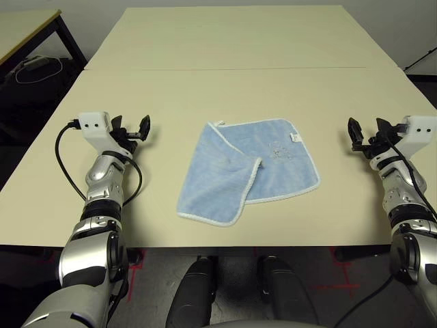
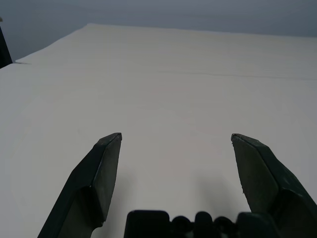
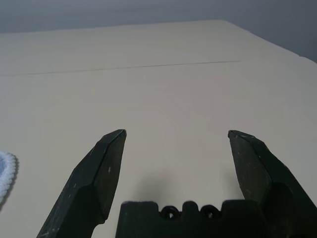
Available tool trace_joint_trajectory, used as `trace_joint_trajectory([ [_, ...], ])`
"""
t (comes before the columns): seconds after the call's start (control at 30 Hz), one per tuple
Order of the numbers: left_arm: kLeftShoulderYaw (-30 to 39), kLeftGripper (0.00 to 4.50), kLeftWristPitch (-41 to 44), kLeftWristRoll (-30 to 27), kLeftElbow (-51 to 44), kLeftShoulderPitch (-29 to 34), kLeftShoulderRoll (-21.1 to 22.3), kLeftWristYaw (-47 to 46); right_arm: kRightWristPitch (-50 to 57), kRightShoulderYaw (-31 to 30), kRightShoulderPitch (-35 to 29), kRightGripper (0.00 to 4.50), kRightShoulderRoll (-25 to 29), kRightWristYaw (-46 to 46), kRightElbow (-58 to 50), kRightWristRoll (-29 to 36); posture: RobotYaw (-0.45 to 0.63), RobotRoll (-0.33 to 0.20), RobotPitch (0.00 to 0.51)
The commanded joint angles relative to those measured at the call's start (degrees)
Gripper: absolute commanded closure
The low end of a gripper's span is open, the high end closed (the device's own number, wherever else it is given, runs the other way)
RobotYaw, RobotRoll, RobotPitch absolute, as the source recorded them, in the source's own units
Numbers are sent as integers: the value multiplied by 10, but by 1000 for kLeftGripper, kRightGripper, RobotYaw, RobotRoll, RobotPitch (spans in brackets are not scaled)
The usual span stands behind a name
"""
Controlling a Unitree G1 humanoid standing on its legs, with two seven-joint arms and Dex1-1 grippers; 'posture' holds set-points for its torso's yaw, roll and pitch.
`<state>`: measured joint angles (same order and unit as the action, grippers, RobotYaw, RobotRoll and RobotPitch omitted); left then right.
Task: Fold the towel and set it aside.
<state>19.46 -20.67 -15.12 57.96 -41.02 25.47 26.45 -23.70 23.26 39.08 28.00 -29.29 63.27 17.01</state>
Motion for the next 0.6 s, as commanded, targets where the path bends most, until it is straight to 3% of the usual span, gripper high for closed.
trace_joint_trajectory([
  [0.03,-1,15,-8,-1,-14,1,-4,1,-4,5,-8,0,-2,0,-12,6,-6,0,148],
  [0.47,-7,15,8,2,-11,-2,2,11,6,-4,-8,0,-5,-6,-33,2,-7,0,143],
  [0.6,-9,15,23,-6,-19,1,8,53,6,-5,-8,0,-5,-8,-35,1,0,0,142],
])
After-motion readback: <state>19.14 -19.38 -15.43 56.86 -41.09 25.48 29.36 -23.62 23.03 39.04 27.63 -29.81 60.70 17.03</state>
